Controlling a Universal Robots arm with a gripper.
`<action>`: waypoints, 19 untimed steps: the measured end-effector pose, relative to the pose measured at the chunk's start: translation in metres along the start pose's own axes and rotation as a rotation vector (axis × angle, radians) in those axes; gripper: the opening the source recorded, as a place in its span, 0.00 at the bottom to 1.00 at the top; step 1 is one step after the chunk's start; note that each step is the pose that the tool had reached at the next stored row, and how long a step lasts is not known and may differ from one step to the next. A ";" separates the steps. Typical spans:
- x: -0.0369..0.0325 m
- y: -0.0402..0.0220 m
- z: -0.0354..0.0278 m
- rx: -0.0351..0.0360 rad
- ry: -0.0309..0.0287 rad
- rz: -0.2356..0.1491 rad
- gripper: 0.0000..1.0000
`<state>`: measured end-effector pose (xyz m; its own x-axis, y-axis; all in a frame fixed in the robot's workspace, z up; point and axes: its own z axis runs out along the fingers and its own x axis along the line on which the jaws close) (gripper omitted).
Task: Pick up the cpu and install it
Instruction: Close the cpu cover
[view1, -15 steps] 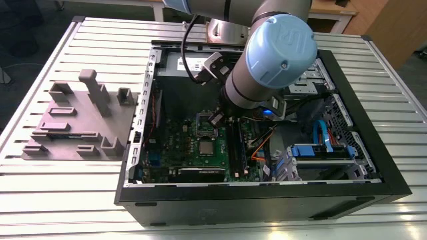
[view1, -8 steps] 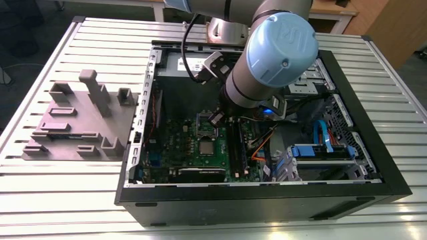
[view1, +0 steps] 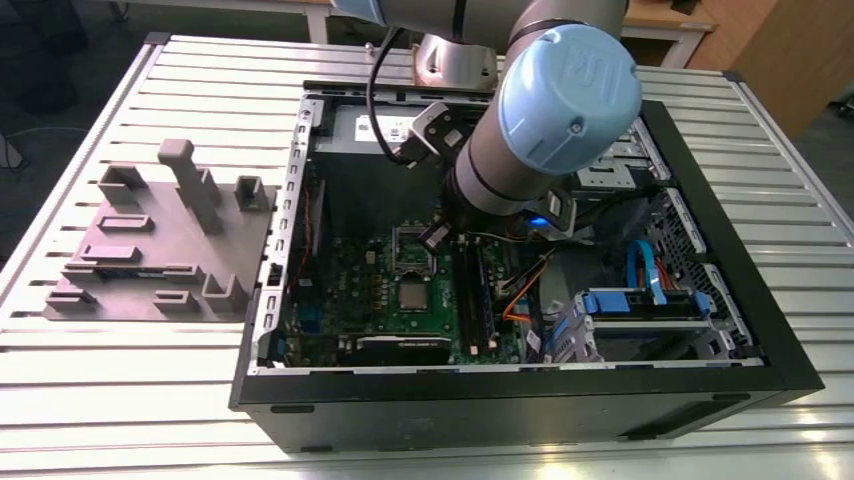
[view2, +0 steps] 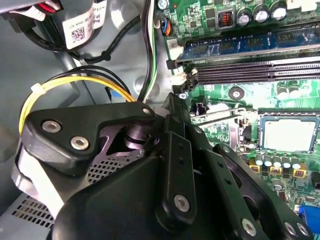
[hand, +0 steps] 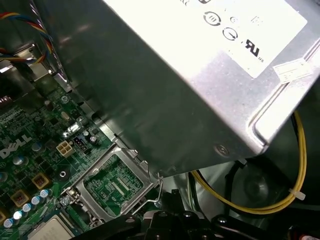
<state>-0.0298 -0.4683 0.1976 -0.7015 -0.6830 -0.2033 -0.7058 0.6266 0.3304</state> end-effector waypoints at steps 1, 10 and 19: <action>-0.0002 0.0001 0.0002 0.0001 0.0001 0.000 0.11; -0.0007 0.0002 0.0053 0.0005 -0.0002 0.000 0.11; 0.0025 0.0028 0.0088 0.0044 0.0010 -0.001 0.11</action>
<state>-0.0344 -0.4650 0.1899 -0.7009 -0.6838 -0.2026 -0.7067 0.6278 0.3262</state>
